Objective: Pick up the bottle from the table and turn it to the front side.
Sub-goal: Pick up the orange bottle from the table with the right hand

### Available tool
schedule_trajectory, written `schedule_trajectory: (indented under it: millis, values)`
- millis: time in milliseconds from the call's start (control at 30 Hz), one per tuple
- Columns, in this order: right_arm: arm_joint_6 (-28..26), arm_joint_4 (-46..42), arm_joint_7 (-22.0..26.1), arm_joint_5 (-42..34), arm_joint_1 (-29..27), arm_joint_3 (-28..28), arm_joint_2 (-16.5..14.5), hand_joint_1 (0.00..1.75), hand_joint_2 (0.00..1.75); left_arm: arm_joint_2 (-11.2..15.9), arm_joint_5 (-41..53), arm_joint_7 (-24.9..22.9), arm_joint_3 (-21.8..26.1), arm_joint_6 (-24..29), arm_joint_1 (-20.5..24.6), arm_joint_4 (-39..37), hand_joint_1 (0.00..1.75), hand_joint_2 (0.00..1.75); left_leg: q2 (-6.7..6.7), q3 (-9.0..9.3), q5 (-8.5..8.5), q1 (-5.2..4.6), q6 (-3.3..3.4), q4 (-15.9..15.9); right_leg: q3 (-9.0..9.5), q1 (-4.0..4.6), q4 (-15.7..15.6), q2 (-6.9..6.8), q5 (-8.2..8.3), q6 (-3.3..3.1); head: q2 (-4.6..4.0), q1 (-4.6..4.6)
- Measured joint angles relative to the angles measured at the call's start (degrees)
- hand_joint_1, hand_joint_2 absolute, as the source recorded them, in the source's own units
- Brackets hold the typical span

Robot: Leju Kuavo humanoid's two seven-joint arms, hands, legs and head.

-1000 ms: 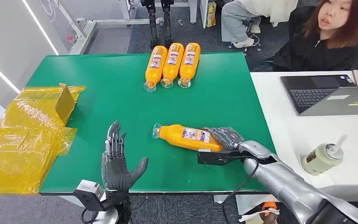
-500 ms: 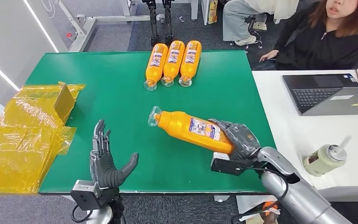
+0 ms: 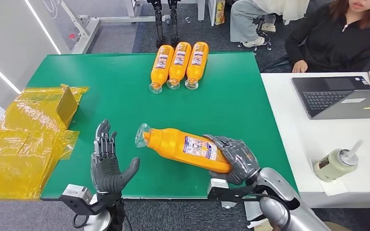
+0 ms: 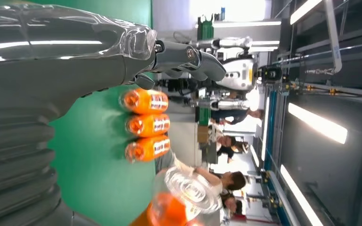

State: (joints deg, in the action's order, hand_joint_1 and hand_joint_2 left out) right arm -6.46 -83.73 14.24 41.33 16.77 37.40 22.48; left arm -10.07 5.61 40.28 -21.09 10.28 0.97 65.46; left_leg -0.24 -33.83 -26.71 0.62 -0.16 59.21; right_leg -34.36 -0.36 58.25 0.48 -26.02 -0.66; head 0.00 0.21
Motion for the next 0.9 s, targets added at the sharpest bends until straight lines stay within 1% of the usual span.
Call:
schedule_trajectory:
  millis: [67,233,300,500,667,900]
  values:
    - [-0.55,-0.53,0.38,0.24,-0.18,0.00,-1.32,1.75,1.75,-0.52,-2.13,0.00,0.02,-2.86,-0.13,-0.01,0.00,1.75,0.00,-0.01,0.00,0.00,0.00,0.00,-0.01,0.00,0.00,0.00,0.00,0.00,0.00,-0.01]
    - [-1.13,-1.86,1.28,0.85,-0.31,0.02,-4.52,1.75,1.75,-1.86,-9.60,-0.10,0.39,-13.85,-0.27,-0.27,0.00,1.75,0.00,-0.02,0.00,0.00,0.00,0.00,-0.02,0.00,-0.01,0.00,0.00,0.00,0.00,-0.01]
    - [-1.31,-2.38,1.73,0.92,-0.74,0.07,-5.57,1.75,1.75,-2.26,-11.36,-0.37,0.50,-16.42,-0.29,-0.38,0.00,1.75,-0.01,-0.02,0.00,0.00,0.00,0.00,-0.03,0.00,-0.01,-0.01,-0.01,0.00,0.00,-0.01]
    - [-2.94,-4.15,2.61,1.85,-5.64,0.24,-7.99,1.75,1.75,-3.03,-12.90,-1.31,0.98,-18.74,-0.33,-0.42,0.00,1.75,-0.02,-0.04,-0.01,0.00,0.00,-0.01,-0.03,0.00,-0.01,-0.03,-0.03,0.01,0.00,-0.01]
    - [-3.63,-4.39,2.68,2.64,-10.15,0.28,-9.43,1.75,1.75,-3.08,-13.12,-2.44,1.02,-20.01,-1.07,0.75,0.00,1.75,-0.01,-0.05,-0.03,0.00,0.02,-0.01,-0.05,0.00,-0.01,-0.03,-0.04,0.00,0.00,-0.01]
    - [-2.18,-3.61,2.85,3.02,-12.68,0.63,-11.86,1.75,1.75,-2.93,-13.58,-3.20,1.03,-21.08,-1.73,2.17,0.00,1.75,0.00,-0.04,-0.02,0.00,0.01,-0.01,-0.05,0.00,-0.01,-0.03,-0.04,0.00,0.00,0.00]
